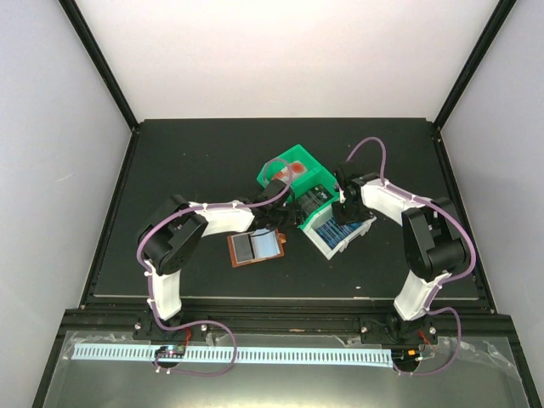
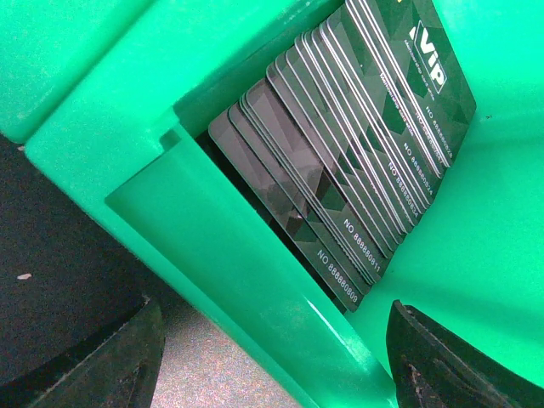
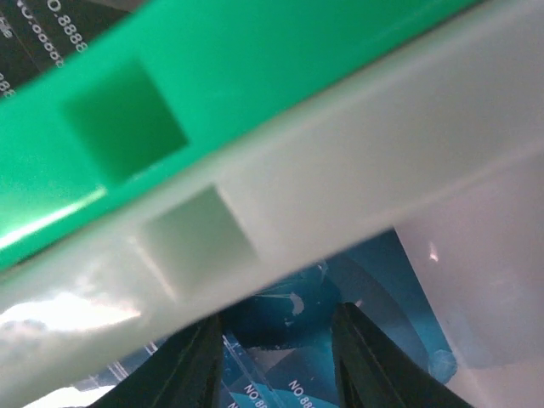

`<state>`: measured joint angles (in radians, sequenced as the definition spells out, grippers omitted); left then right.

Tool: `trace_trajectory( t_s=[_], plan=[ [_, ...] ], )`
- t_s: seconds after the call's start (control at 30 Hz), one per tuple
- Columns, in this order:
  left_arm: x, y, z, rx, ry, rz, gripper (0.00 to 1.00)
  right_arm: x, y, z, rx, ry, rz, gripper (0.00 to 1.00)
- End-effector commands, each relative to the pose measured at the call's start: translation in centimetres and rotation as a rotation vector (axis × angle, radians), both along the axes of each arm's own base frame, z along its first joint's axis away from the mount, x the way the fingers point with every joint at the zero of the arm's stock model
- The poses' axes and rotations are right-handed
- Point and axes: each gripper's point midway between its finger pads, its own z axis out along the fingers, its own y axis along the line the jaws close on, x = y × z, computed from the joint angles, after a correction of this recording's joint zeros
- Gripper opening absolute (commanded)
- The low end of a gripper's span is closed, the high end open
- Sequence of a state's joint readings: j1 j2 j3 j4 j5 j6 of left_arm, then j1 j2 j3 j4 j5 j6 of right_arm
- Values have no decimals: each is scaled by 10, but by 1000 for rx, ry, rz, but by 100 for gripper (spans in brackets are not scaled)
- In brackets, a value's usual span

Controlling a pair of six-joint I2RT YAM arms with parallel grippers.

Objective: Put the credit cards into the card holder
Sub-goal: Move the storage box to the center of the board.

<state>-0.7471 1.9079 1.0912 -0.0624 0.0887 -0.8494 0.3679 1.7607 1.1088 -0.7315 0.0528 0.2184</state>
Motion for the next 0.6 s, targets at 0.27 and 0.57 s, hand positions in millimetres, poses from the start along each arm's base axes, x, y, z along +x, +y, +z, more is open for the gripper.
trace_trajectory(
  t_s=[0.27, 0.57],
  plan=[
    [-7, 20, -25, 106, 55, 20, 73, 4, -5, 13, 16, -11, -42, 31],
    [-7, 20, -24, 105, 53, 19, 73, 4, -3, 5, 40, 12, -46, 41]
  ],
)
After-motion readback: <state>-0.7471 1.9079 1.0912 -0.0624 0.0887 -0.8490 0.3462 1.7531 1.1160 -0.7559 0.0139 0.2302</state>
